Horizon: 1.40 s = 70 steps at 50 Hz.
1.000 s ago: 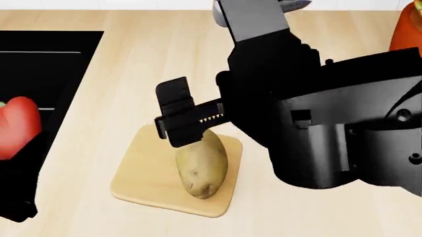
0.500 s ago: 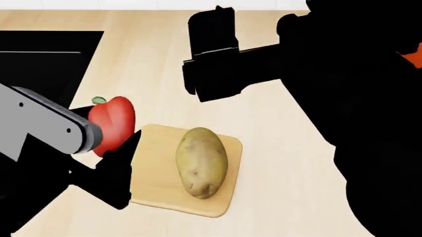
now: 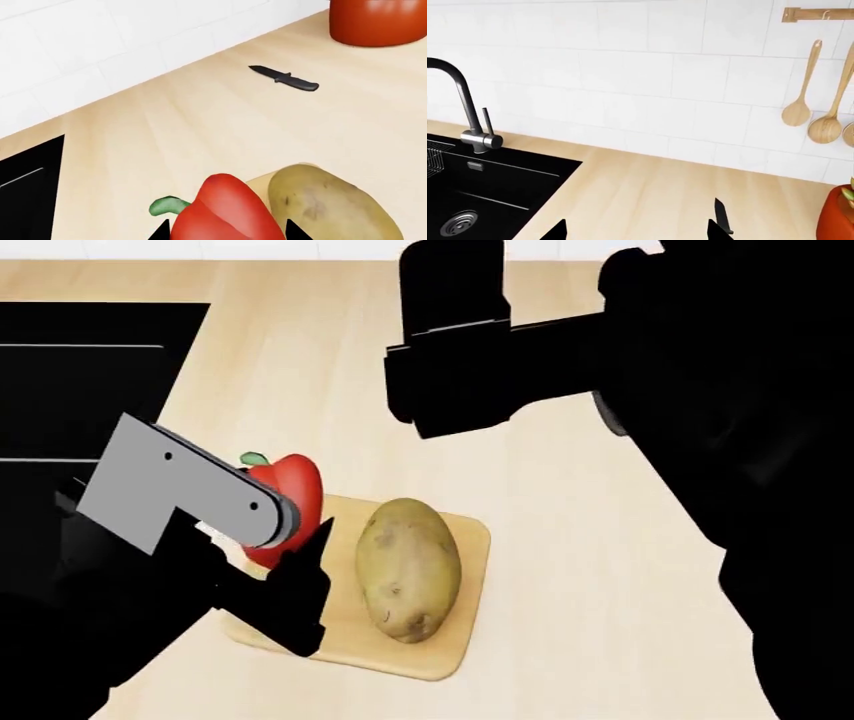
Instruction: Pick the vegetables from the sink and place them on the cutting board.
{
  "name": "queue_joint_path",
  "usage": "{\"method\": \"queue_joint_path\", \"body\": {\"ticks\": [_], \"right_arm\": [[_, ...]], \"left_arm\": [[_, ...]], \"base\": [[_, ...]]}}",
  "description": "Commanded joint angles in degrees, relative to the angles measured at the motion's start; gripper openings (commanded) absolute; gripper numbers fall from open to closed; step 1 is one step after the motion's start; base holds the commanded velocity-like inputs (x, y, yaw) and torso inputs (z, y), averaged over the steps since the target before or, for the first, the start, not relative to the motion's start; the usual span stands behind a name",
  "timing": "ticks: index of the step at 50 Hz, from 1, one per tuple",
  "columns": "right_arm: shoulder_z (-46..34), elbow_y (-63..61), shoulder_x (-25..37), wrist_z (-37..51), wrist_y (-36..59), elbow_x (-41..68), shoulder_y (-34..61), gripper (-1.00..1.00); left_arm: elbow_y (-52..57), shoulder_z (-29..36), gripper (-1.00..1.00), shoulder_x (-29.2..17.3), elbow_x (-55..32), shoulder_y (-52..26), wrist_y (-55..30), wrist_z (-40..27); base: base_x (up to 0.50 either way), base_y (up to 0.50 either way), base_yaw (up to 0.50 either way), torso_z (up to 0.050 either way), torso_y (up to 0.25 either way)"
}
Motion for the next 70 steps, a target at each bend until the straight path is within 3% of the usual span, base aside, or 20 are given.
{"method": "queue_joint_path", "body": {"ticks": [1,28,29,44,58,70], "right_arm": [[1.95,-0.67,-0.25,-1.04,-0.07,-0.16,0.13,1.00],[1.90,-0.60,-0.51,-1.48,0.14,-0.49,-0.67,1.00],[1.94,-0.63,-0.49,-1.51,0.11,-0.48,-0.70,1.00],[2.51,-0.96,-0.48,-1.62,-0.91,-0.06,-1.37,1.00],[3.15,-2.01,1.17,-1.39,-1.36,-0.03,-2.02,1.00],[4.26,-6.36,8.38,-1.80,-2.11,-1.35,-5.10,1.00]], "left_arm": [[-2.88,1.94,-1.00,1.27,3.49,0.65,2.09,2.97],[-2.89,2.68,-1.00,0.29,2.77,2.21,3.00,3.82],[-3.04,2.52,1.00,0.27,2.67,2.23,3.02,3.79],[-1.69,1.08,1.00,0.37,0.49,2.17,1.97,2.22],[2.81,-7.32,1.00,-2.22,-9.20,-1.51,-3.71,-3.04],[2.44,-17.98,1.00,-5.84,-20.16,-6.48,-6.67,-8.92]], "base": [[0.00,0.00,0.00,0.000,0.000],[0.00,0.00,0.00,0.000,0.000],[0.00,0.00,0.00,0.000,0.000],[0.00,0.00,0.00,0.000,0.000],[0.00,0.00,0.00,0.000,0.000],[0.00,0.00,0.00,0.000,0.000]]}}
